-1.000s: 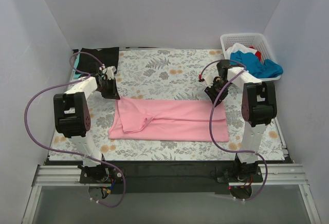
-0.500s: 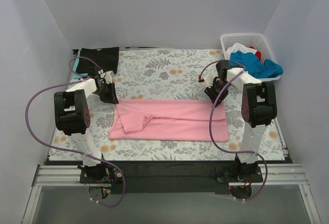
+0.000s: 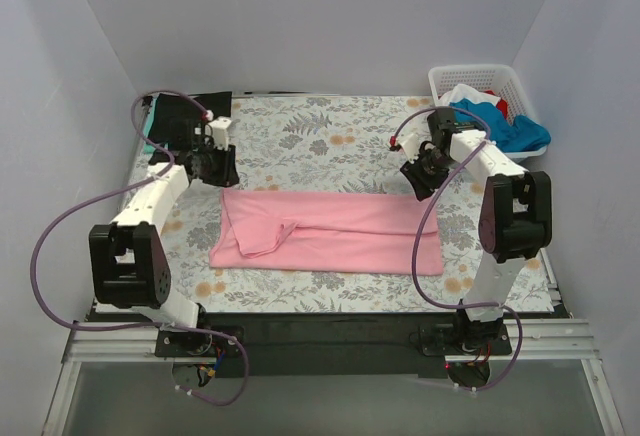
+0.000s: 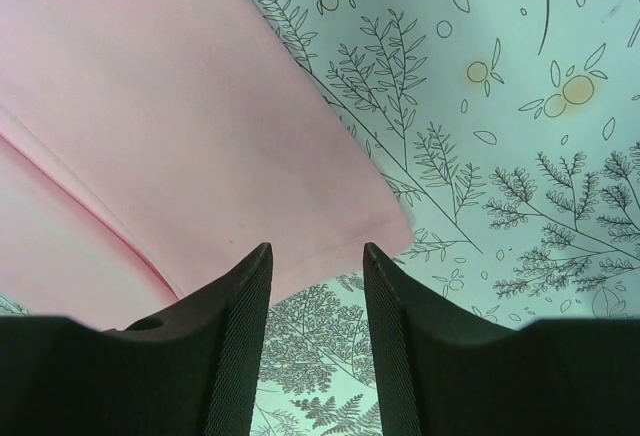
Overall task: Fold and stack the t-shirts
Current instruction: Fold the tshirt
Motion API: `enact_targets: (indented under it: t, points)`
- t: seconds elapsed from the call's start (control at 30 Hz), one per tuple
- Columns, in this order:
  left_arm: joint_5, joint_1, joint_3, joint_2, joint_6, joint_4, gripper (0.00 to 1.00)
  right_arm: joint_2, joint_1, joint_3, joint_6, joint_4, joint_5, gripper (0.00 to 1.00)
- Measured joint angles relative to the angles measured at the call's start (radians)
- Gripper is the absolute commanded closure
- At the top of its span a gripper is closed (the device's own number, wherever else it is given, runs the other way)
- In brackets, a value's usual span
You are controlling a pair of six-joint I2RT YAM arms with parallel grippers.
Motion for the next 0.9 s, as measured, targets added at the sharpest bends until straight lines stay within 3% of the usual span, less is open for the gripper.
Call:
enact_targets:
  t: [0.17,0.47,0.7,0.9]
  points:
    - [-0.024,-0.212,-0.099,-0.057,0.018,0.011,0.73,-0.013,0.0,-0.016,-0.003,-0.007,0.003,0.55]
    - [-0.085,-0.437,-0.2,0.019,0.005,-0.017,0.75,-0.012,0.0,-0.035,-0.01,-0.026,0.039,0.55]
    - [-0.09,-0.548,-0.233,0.016,0.005,-0.007,0.74,-0.012,0.0,-0.037,-0.014,-0.027,0.044,0.55]
    - [-0.101,-0.575,-0.236,0.016,0.015,0.002,0.69,-0.007,0.0,-0.037,-0.014,-0.027,0.042,0.55]
